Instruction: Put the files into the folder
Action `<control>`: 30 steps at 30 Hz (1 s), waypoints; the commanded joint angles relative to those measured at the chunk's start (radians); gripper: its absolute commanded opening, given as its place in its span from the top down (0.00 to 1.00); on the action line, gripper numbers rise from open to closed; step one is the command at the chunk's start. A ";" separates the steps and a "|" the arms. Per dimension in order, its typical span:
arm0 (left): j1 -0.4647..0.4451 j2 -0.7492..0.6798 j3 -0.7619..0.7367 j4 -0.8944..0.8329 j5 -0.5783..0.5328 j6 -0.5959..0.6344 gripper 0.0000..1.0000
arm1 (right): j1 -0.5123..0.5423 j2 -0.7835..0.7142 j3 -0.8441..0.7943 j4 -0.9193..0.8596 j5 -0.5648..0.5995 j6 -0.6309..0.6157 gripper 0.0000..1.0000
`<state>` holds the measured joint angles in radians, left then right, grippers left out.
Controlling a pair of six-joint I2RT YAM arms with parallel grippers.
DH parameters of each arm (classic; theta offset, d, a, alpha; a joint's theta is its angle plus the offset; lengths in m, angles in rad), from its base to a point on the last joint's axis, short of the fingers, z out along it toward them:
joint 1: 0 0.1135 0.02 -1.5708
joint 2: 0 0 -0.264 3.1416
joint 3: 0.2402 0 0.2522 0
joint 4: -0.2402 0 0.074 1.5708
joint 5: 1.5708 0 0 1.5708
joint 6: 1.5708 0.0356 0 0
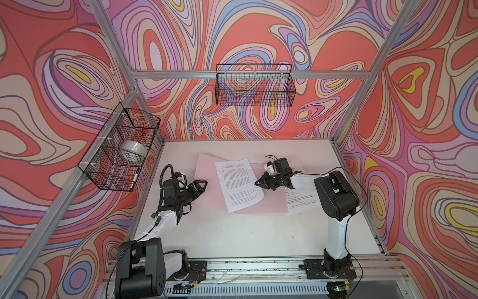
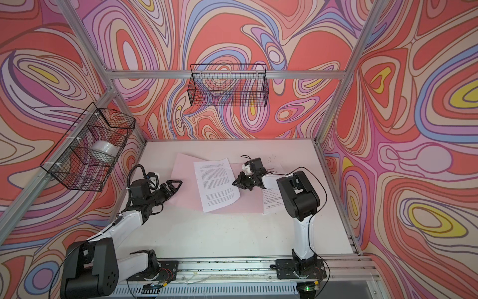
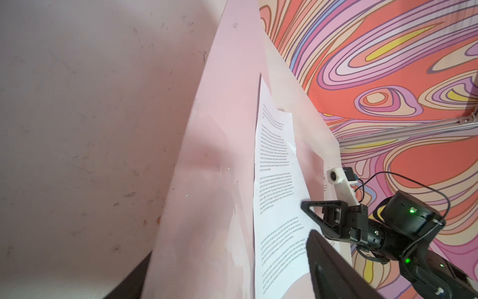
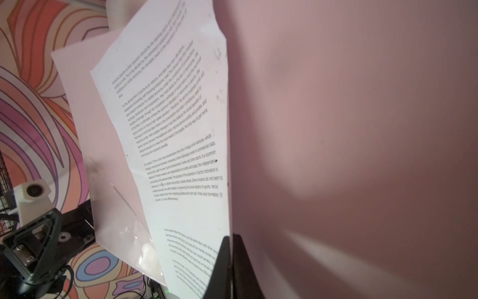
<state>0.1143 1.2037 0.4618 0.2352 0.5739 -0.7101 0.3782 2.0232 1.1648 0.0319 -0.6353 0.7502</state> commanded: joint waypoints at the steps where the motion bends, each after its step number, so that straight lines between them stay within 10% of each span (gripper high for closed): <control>1: -0.005 0.012 -0.003 0.008 -0.006 0.015 0.22 | -0.006 -0.051 0.025 0.079 0.109 0.058 1.00; 18: -0.020 -0.004 -0.047 -0.003 -0.043 0.012 0.22 | 0.027 -0.144 -0.102 0.216 0.277 0.112 1.00; 30: -0.020 -0.033 -0.103 0.002 -0.062 0.017 0.20 | 0.186 -0.268 -0.177 0.212 0.643 0.025 1.00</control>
<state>0.0978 1.1809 0.3645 0.2317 0.5224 -0.7078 0.5537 1.8103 1.0088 0.2333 -0.1360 0.8196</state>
